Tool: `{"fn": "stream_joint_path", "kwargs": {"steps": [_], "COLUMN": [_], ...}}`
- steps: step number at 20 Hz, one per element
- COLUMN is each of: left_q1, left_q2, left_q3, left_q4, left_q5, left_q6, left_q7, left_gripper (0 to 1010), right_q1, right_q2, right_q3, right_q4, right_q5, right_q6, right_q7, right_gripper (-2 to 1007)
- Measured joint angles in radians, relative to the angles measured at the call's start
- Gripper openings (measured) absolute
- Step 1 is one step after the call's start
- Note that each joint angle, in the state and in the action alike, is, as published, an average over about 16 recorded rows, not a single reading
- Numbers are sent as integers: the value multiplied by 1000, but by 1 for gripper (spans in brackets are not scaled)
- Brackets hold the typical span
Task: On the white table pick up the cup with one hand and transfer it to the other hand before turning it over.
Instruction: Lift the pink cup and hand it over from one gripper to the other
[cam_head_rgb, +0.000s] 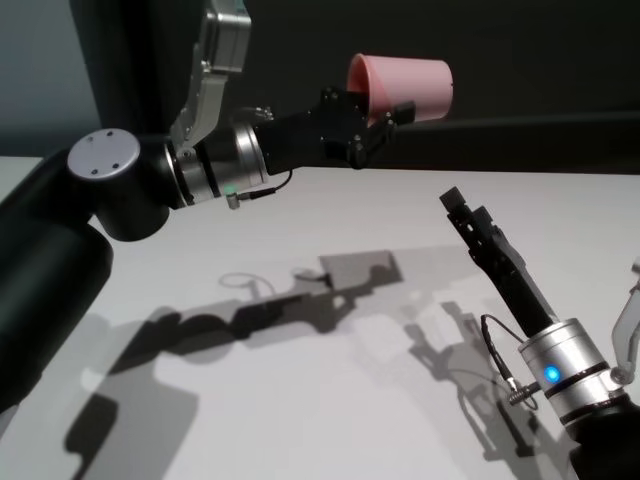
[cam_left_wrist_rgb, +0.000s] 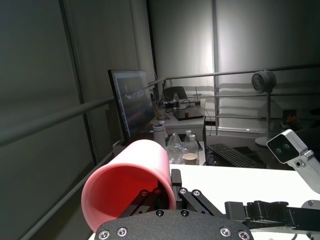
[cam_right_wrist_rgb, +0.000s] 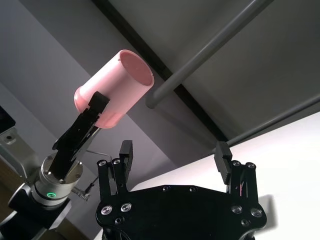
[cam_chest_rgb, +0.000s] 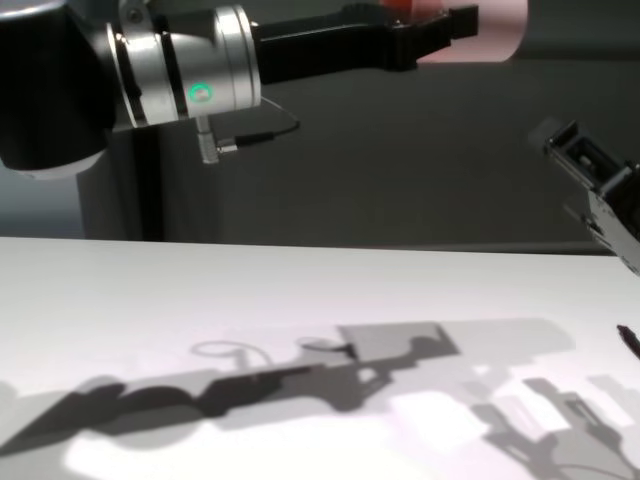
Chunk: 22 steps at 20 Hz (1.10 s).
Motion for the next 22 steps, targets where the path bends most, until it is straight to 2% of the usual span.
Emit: {"fn": "stream_joint_path", "kwargs": {"steps": [5,12,17,22], "left_q1": [0,0,0,0], "left_q2": [0,0,0,0], "left_q3": [0,0,0,0], "left_q4": [0,0,0,0], "left_q5": [0,0,0,0], "left_q6": [0,0,0,0], "left_q7": [0,0,0,0], "left_gripper": [47,47,48,48], "right_q1": [22,59,79,90], "right_q2": [-12,-28,-31,-31], "right_q3": [-1,2,0,-1], "right_q4": [23,78,110,126], "right_q5": [98,224,268,282], "right_q6": [44,100,114,116], "right_q7": [52,123,146,151], "right_gripper": [1003,1003,1003,1003]}}
